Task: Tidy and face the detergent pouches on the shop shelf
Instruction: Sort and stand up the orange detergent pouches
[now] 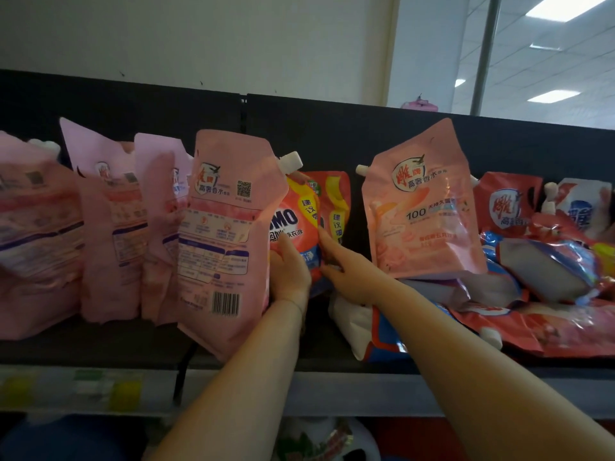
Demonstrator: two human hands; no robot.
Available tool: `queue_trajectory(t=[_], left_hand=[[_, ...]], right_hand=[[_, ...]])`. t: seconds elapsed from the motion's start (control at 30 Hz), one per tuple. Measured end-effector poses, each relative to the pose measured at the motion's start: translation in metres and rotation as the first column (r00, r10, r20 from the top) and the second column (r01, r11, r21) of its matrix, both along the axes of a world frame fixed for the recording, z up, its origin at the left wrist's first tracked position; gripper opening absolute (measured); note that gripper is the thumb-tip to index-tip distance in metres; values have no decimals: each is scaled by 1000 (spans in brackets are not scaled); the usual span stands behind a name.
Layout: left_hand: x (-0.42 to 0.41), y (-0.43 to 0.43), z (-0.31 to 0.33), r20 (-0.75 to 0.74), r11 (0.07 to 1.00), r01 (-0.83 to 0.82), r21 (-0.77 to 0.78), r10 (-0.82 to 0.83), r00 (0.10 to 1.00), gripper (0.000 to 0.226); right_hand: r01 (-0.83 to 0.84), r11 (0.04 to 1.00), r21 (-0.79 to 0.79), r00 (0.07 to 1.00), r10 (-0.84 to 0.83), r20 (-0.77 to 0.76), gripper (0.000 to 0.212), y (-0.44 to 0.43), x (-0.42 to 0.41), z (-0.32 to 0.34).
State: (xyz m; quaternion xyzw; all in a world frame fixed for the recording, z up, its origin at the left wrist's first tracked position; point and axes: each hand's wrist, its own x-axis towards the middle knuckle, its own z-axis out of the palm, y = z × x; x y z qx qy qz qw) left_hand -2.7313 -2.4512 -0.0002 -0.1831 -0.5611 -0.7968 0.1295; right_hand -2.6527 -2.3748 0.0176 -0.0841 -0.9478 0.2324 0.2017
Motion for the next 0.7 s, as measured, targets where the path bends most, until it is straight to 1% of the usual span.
queue_trajectory(t=[0.1,0.13,0.17,0.2,0.27,0.3,0.33,0.4,0.43,0.47,0.5,0.57,0.6,0.63,0.7], left_hand=[[5,-5,-1,-155,984,-179,-6,176,972,52],[8,-7,-3,-211,974,-226,-20,217,953,56],[8,-8,-4,-255,966,-256,-45,237,938,58],[7,-8,-5,-300,959,-277,-69,245,922,59],[3,-6,-6,-424,948,-304,-94,238,874,49],[2,-5,-7,-499,931,-348,-112,250,830,43],[2,-4,-7,-576,899,-417,-134,272,771,38],[2,-1,-7,-673,836,-519,-180,280,685,30],[3,-2,-7,-691,820,-539,-191,278,667,23],[2,-1,-8,-710,806,-560,-193,279,646,15],[1,-1,-9,-731,796,-572,-196,270,626,11],[3,1,-12,-771,814,-541,-210,202,604,13],[4,3,-13,-782,837,-499,-226,150,605,11],[7,4,-14,-783,856,-448,-257,88,616,12],[11,6,-16,-772,868,-357,-346,-46,635,18]], right_hand=[[25,997,70,998,-29,57,93,1,-2,-1],[57,994,97,995,-65,76,94,1,-4,-2],[100,987,128,989,-113,94,91,0,-6,-3],[142,977,159,981,-160,107,82,0,-7,-4],[207,956,207,965,-234,117,47,0,-8,-5],[228,947,225,960,-258,113,32,-3,-7,-5],[243,938,247,957,-273,97,24,-6,-5,-4],[282,909,307,954,-300,10,16,-12,1,-2],[307,897,318,951,-305,-59,12,-15,4,0],[333,892,305,943,-307,-131,10,-16,7,2],[356,893,276,931,-311,-194,11,-17,11,7],[405,879,253,894,-322,-310,14,-16,22,19],[438,849,294,870,-318,-376,14,-13,29,28],[474,809,349,846,-309,-434,16,-8,36,37],[574,716,396,786,-348,-511,34,5,51,52]])
